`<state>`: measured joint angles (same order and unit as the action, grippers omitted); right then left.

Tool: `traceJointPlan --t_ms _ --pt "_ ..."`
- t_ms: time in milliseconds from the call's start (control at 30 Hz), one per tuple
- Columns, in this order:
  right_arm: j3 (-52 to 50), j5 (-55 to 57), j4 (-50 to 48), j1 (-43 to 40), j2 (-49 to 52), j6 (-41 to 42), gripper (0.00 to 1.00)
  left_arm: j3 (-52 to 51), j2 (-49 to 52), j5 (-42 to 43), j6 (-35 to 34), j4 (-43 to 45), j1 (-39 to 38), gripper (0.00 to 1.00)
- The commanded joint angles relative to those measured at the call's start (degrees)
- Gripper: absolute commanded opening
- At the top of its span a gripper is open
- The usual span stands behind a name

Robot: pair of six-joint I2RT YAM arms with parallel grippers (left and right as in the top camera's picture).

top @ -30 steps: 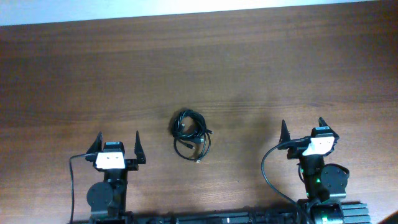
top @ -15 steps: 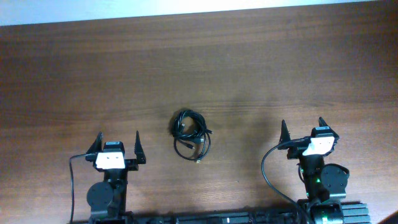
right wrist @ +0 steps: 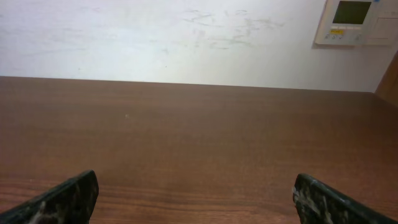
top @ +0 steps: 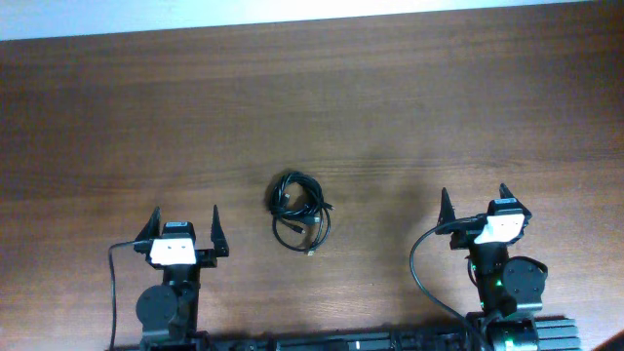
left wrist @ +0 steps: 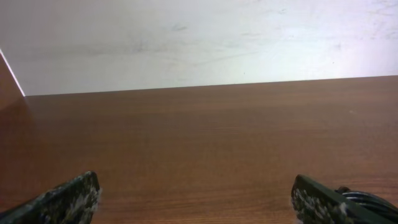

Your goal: Untangle cables

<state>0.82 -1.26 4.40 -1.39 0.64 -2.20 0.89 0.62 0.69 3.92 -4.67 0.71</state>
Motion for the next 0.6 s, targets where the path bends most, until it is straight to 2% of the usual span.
traceJointPlan --t_ms 0,500,567 --pt "-0.50 1.09 0.07 0.26 -0.44 -0.39 0.99 -0.39 -0.28 0.87 0.90 0.04 -0.17 0.99" --pt "-0.50 1.07 0.07 0.26 -0.44 -0.39 0.98 -0.39 -0.28 1.05 0.92 0.09 -0.17 0.99" --pt "-0.50 1.07 0.07 0.26 -0.44 -0.39 0.98 -0.35 -0.28 2.80 0.83 4.37 -0.20 0.99"
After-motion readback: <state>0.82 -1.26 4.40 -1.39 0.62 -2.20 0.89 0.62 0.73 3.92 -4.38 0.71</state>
